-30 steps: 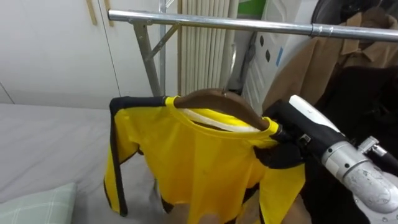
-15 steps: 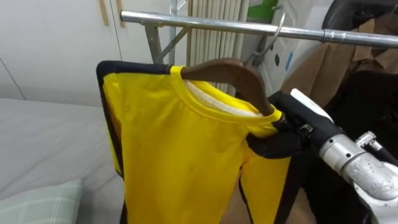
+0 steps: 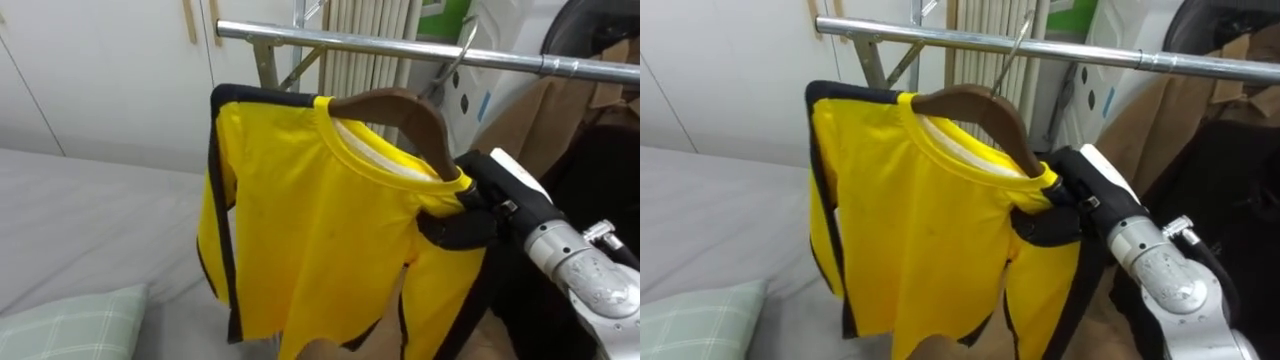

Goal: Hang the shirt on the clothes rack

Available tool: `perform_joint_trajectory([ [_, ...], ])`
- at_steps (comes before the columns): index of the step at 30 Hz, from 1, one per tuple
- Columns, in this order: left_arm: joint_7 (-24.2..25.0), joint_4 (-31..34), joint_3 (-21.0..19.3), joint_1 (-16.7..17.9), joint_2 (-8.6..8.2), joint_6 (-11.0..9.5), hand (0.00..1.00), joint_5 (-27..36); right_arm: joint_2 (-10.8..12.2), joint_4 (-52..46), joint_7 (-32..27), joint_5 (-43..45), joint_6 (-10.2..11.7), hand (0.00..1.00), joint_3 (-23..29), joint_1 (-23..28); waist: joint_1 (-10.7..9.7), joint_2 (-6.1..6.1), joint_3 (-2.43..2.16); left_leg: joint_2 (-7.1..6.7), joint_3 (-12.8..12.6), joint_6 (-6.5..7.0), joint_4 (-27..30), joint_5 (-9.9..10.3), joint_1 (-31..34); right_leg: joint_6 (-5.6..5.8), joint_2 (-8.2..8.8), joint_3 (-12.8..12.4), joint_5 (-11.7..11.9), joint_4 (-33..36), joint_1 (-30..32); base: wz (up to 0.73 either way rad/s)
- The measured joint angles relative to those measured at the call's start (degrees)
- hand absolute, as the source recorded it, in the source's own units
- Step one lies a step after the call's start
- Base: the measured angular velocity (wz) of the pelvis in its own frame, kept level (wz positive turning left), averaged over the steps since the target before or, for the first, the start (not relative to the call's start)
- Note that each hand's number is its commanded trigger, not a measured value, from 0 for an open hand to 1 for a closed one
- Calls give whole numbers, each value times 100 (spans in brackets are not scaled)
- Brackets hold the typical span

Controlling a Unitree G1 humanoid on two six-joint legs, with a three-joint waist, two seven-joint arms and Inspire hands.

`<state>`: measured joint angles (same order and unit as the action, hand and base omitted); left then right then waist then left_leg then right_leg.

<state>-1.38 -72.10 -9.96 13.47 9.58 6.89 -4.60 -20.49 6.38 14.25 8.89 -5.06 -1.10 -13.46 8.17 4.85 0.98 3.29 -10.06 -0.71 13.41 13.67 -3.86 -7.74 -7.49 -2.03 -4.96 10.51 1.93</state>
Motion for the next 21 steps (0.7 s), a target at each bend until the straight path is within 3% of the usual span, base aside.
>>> perform_joint_trajectory([
  [21,61,-2,-116,71,52,-67,0,1,-130,1106,-288,-690,42,100,1,-580,31,37,-23,-9,182,-6,-23,-3,-115,-33,7,81,-71,2,-127,2],
])
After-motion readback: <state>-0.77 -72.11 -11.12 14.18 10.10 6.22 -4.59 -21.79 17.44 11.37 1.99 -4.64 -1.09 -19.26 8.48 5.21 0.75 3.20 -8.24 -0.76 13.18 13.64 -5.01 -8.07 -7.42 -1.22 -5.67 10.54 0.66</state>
